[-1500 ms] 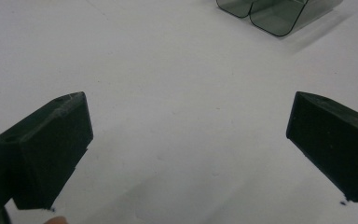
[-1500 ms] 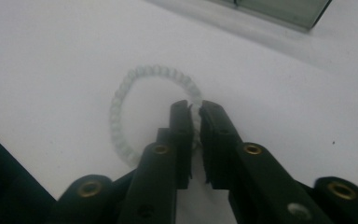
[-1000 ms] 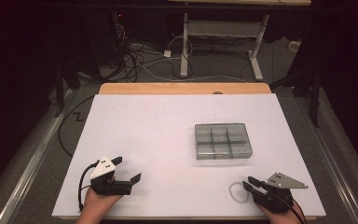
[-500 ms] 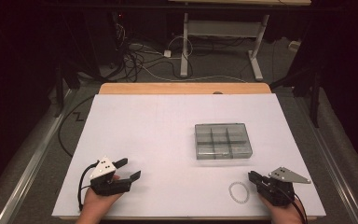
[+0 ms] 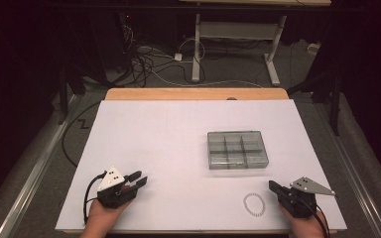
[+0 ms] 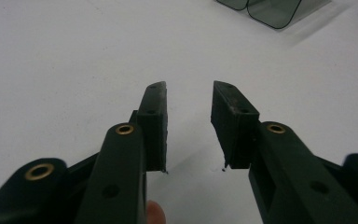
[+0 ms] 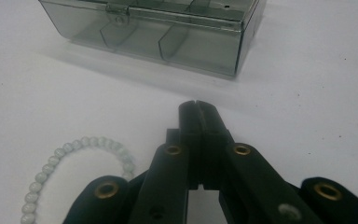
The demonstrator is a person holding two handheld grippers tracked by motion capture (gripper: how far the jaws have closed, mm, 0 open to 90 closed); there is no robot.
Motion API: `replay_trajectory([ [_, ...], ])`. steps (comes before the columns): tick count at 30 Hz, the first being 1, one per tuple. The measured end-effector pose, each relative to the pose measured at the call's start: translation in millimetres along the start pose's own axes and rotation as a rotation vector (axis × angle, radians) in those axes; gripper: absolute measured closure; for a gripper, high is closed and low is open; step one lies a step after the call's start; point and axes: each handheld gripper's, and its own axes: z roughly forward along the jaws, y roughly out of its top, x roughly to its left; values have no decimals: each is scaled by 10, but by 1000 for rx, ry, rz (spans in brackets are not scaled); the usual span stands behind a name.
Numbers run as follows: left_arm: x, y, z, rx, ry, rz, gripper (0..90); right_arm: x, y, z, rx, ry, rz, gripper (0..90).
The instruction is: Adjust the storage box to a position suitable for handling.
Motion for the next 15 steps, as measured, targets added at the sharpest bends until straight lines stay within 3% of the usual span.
replay_trajectory([
  [15,46,-1,-9,-5,-29,-31,823,-82,43,16,-1,-14,6,900],
])
